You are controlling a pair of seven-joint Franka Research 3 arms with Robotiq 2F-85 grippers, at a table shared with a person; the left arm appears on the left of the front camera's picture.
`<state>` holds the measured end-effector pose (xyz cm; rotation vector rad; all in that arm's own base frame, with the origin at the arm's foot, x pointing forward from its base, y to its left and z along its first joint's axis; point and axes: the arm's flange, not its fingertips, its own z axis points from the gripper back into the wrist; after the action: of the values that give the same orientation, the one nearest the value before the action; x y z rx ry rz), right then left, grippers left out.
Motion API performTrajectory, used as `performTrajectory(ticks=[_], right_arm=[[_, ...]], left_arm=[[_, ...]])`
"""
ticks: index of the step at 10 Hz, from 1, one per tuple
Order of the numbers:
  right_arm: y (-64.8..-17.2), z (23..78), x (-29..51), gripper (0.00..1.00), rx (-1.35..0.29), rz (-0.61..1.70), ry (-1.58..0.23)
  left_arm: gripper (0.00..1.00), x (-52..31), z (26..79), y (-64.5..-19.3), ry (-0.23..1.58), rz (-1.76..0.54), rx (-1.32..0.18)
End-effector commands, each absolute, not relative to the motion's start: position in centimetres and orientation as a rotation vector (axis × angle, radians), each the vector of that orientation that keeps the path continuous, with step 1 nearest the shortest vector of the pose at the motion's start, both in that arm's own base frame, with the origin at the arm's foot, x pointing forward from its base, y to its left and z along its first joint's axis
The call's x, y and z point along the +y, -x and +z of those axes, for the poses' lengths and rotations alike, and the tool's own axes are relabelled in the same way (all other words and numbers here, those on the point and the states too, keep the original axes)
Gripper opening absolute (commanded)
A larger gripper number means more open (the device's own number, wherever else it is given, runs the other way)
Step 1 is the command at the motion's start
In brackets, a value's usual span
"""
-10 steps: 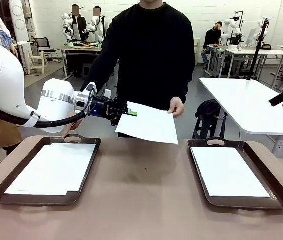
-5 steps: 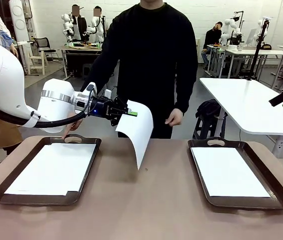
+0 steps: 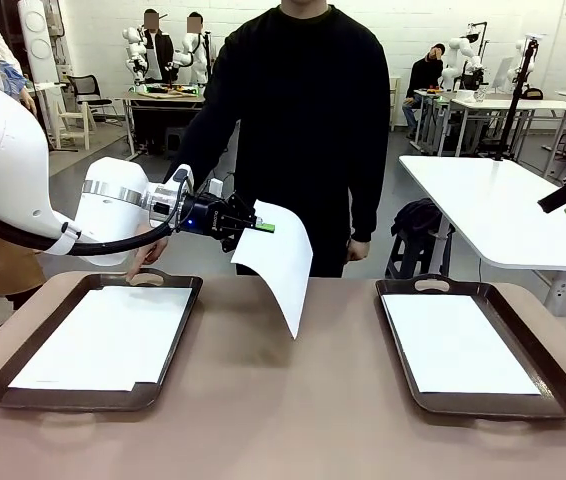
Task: Sort the A4 documents.
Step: Place the A4 Paper in the designated Handle tray.
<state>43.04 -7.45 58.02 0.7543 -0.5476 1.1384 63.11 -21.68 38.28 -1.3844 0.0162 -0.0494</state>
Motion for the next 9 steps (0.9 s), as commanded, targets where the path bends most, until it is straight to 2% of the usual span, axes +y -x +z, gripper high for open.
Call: performTrajectory(ticks=[1,4,6,9], right_arm=[[-43.0,58.0,-7.4,1.00,-0.550,1.140,-0.756],[-43.0,58.0,-7.4,1.00,-0.550,1.140,-0.756],[-43.0,58.0,-7.4,1.00,-0.550,1.140,-0.756],[-43.0,58.0,-7.4,1.00,-0.550,1.140,-0.756]], left_arm=[[0.00,-21.7,38.2,-63.1,1.383,-0.047,0.017],[0.01,-21.7,38.3,-63.1,1.384,-0.049,0.016],[0.01,-20.2,39.8,-60.7,1.318,-0.125,-0.013],[0.01,-14.6,43.8,-57.6,1.259,-0.095,-0.079]])
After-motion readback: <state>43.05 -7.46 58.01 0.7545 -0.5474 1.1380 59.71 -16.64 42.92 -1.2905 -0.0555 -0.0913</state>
